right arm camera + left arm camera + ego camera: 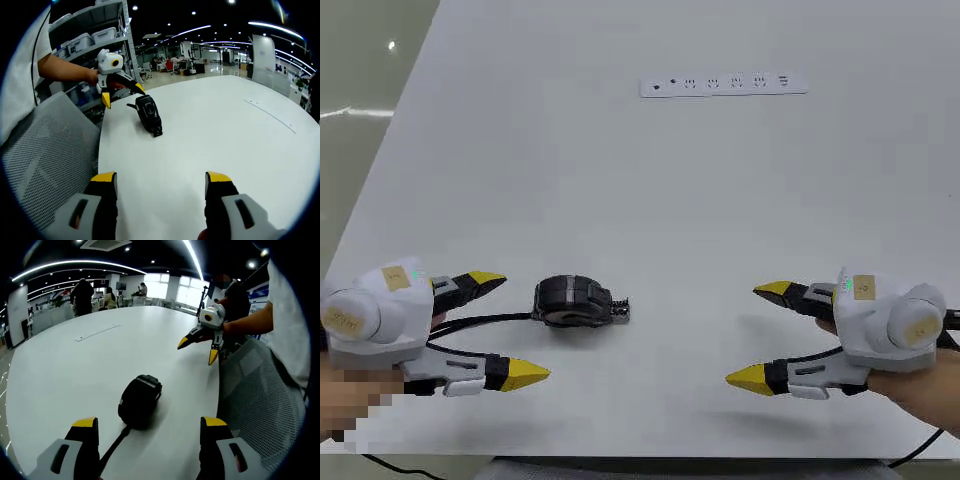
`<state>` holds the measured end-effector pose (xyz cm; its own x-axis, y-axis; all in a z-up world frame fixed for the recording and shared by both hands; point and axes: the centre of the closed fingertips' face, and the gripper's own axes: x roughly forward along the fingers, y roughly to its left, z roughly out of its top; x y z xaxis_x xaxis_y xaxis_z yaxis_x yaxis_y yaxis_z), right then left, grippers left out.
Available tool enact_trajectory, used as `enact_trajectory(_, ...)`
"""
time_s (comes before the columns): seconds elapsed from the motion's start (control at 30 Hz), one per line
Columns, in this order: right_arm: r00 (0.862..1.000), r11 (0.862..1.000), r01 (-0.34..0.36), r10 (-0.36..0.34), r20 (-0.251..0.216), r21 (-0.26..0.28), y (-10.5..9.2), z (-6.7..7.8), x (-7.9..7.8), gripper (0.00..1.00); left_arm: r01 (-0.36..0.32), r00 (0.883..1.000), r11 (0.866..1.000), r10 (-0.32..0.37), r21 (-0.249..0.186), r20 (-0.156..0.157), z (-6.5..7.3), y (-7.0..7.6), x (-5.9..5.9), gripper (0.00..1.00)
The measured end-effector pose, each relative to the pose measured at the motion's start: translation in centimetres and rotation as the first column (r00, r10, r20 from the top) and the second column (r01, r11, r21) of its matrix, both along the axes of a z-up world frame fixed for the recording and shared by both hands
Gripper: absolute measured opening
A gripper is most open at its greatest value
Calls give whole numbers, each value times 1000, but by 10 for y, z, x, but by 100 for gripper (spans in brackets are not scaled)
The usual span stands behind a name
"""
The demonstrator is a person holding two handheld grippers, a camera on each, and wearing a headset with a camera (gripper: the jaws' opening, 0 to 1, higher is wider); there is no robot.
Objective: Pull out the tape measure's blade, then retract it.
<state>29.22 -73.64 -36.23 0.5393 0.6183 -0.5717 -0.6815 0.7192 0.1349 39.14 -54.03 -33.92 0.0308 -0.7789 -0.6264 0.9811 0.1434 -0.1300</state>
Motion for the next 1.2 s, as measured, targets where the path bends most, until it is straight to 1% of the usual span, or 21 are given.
enact_trajectory(0.03,1000,1000,-4,4,-4,0,1,-1,1,72,8,1000,1000,-8,4,1,-1,-1,1,79)
enact_trajectory(0.1,1000,1000,-10,10,-8,-1,2,-2,1,71,45,999,999,-45,21,18,-5,-3,2,75)
enact_trajectory(0.2,1000,1000,-12,12,-8,3,2,-3,3,71,53,999,998,-53,21,10,-7,-7,4,74)
enact_trajectory(0.23,1000,1000,-11,11,-8,3,2,-3,3,71,58,998,998,-58,20,12,-8,-9,4,73)
enact_trajectory(0.3,1000,1000,-10,10,-10,3,1,-3,5,71,67,998,997,-67,27,6,-11,-12,6,72)
enact_trajectory(0.37,1000,1000,-8,8,-12,3,1,-3,6,71,86,996,996,-86,34,10,-14,-14,6,71)
enact_trajectory(0.5,1000,1000,-8,8,-12,6,1,-3,8,70,98,995,995,-98,36,5,-17,-16,10,67)
enact_trajectory(0.53,1000,1000,-8,8,-15,7,1,-3,8,70,100,995,994,-100,35,1,-19,-17,12,66)
enact_trajectory(0.6,1000,1000,-10,11,-18,7,1,-4,8,69,103,995,994,-103,36,3,-19,-18,14,63)
enact_trajectory(0.67,1000,1000,-13,13,-21,8,2,-5,9,69,111,994,993,-111,33,0,-19,-20,15,61)
enact_trajectory(0.73,1000,1000,-14,14,-24,9,2,-6,9,69,125,992,992,-125,34,9,-20,-22,15,57)
enact_trajectory(0.8,1000,1000,-15,15,-23,16,3,-4,10,69,132,991,991,-132,31,-1,-20,-23,15,53)
enact_trajectory(0.9,1000,1000,-19,20,-20,19,3,-3,11,69,132,991,991,-132,33,-5,-22,-25,18,51)
enact_trajectory(0.97,1000,1000,-22,22,-19,20,4,-3,12,69,139,990,989,-140,39,5,-22,-25,19,47)
enact_trajectory(1.03,1000,1000,-23,23,-16,18,4,-2,13,69,141,990,989,-141,40,2,-22,-26,19,46)
enact_trajectory(1.1,1000,1000,-24,24,-12,15,4,-2,14,70,148,989,988,-148,46,11,-22,-26,19,46)
enact_trajectory(1.2,1000,999,-27,28,-11,17,5,-1,15,70,159,987,986,-160,52,19,-24,-27,20,43)
